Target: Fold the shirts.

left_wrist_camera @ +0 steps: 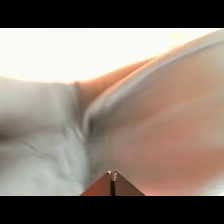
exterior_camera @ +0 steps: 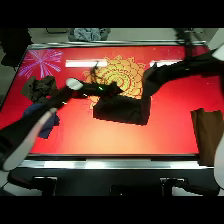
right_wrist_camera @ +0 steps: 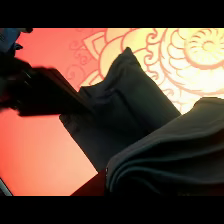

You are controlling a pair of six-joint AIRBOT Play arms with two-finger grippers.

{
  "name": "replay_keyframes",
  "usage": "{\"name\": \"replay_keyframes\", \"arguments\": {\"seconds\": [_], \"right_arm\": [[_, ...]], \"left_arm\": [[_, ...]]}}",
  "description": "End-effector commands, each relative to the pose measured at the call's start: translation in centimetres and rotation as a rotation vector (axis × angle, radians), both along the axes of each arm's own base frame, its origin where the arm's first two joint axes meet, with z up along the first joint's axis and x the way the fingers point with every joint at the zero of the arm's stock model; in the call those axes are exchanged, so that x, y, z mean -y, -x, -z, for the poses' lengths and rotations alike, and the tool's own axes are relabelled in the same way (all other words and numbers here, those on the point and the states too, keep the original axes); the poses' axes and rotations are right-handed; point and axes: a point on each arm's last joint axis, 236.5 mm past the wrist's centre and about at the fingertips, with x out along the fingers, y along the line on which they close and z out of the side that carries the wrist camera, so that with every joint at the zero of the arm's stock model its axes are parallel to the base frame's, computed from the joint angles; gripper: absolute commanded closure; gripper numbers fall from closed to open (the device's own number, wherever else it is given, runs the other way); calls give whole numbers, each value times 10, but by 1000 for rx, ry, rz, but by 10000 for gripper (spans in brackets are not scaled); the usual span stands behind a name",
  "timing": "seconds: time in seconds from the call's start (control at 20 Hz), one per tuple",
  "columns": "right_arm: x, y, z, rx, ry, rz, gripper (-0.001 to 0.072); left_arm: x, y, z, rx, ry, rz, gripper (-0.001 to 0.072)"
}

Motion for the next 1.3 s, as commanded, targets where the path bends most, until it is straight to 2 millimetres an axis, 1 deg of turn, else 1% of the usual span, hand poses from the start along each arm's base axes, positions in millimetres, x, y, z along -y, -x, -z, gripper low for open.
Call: {"name": "replay_keyframes", "arguments": {"seconds": [0.0,0.05,0.1,0.15,0.2,0.25,0.3,0.35,0.4,0.45,0.5,0.55,0.6,0.65,0.7,0.75,0.8,0.85,0.9,0.95,1.0,1.1,1.15,1.25], "right_arm": [[-89,-11,51,-49,-17,-89,664],[-112,-9,73,-90,-16,-112,663],[-134,-7,96,-130,-15,-127,662],[-153,-5,117,-171,-19,-128,660],[-172,-1,134,-214,-39,-132,616],[-185,1,146,-245,-66,-138,381],[-191,2,152,-262,-83,-143,59],[-186,1,156,-268,-73,-145,18],[-172,-2,155,-268,-51,-138,15],[-152,-7,152,-262,-24,-121,15],[-121,-16,146,-247,14,-88,15],[-86,-27,140,-231,56,-36,16],[-42,-37,136,-225,102,35,17],[6,-41,135,-251,151,113,23],[49,-38,140,-298,195,179,29],[87,-28,150,-366,240,221,44],[114,-13,165,-447,273,245,45],[124,4,181,-520,272,246,81],[121,17,197,-569,254,228,85],[106,26,213,-597,213,200,85],[90,30,227,-606,172,191,84],[60,31,249,-600,109,189,85],[50,30,258,-591,106,191,93],[35,20,269,-544,124,186,99]], "left_arm": [[-138,-18,-77,221,-224,-182,677],[-165,-15,-106,265,-220,-233,676],[-186,-8,-130,305,-216,-274,676],[-200,-1,-150,340,-213,-305,676],[-209,6,-167,374,-209,-327,676],[-214,13,-180,401,-206,-339,676],[-214,19,-189,421,-202,-342,676],[-213,23,-193,430,-200,-338,676],[-210,25,-194,431,-199,-330,675],[-209,26,-193,428,-201,-324,676],[-208,25,-190,423,-202,-321,675],[-207,25,-186,415,-206,-318,675],[-208,24,-180,403,-209,-317,675],[-208,23,-174,390,-213,-315,675],[-208,23,-167,377,-218,-314,675],[-208,23,-159,360,-221,-311,675],[-208,23,-152,344,-224,-309,675],[-208,23,-145,330,-227,-308,675],[-208,23,-140,317,-229,-306,675],[-208,23,-133,303,-232,-304,675],[-208,24,-128,292,-234,-303,674],[-208,24,-121,275,-237,-300,674],[-208,24,-119,272,-238,-300,674],[-208,25,-118,269,-238,-300,674]]}}
